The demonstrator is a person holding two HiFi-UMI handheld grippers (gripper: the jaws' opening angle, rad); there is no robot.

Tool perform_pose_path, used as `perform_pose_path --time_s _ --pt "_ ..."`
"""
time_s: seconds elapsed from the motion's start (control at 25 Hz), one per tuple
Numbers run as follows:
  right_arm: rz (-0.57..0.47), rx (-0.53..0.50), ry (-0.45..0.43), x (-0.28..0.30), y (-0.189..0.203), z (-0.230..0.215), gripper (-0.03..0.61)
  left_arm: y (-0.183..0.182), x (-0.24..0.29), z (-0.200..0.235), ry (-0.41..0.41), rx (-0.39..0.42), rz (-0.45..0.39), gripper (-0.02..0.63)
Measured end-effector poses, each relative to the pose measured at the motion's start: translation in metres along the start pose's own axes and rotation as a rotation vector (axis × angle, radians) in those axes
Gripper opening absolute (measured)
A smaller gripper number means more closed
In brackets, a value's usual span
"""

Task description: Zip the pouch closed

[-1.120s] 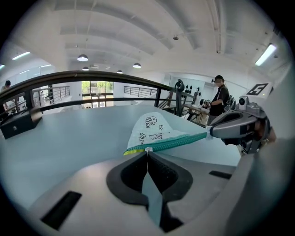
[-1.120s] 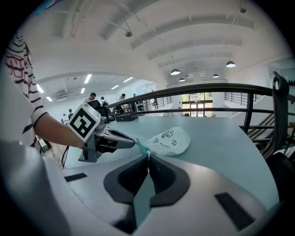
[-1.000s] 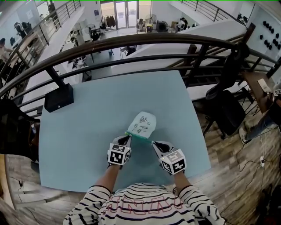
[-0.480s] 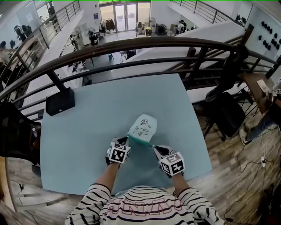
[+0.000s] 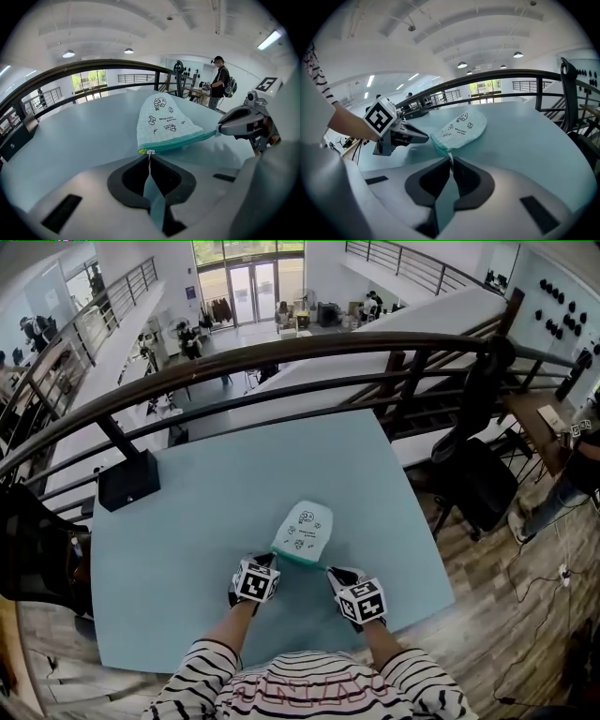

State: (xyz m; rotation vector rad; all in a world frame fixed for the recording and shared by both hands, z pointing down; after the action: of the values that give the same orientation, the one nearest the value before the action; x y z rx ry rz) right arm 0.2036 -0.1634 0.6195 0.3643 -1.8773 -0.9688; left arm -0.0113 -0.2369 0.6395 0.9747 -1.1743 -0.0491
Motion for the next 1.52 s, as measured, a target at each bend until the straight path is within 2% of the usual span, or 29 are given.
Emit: perform_pose_path --time_s 0.24,0.4,0.6,0.88,1.16,1.52 --pt "-0.012 0.063 0.074 -0.004 0.002 0.005 0.037 0.01 -0.006 0.01 0.017 -0.028 0.023 0.029" --pt "-0.05 0.109 0.136 -0.015 0.0 0.011 0.037 0.012 -0.023 0.019 0.022 -0.03 0.0 0.029" --pt "-0.128 0.143 0.21 -0.033 -0.005 0.033 0.037 0.01 -0.056 0.028 0.037 -0.015 -0.095 0.029" --pt "-0.253 0.13 0.287 -0.061 -0.021 0.079 0.037 0.002 -0.114 0.027 0.078 0.027 -0.244 0.029" --pt "-0.359 0.124 0.3 -0.08 -0.028 0.125 0.035 0.008 -0.163 0.024 0.119 0.062 -0.366 0.028" --pt "-0.432 0.135 0.308 -0.096 -0.027 0.182 0.031 0.024 -0.216 0.01 0.205 0.118 -0.461 0.028"
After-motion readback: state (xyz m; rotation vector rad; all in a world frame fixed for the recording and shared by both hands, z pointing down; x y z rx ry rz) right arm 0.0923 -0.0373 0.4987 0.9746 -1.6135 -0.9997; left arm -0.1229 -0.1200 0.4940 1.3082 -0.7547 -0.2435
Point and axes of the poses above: the fingertips, and each gripper's own axes: x forward along the fingers, z to its left, y out of its underside, the point moved 8 cm from there along -x, backward along the fingers, and after that the axes turned 1 degree about -z, right-handed, at the moved point
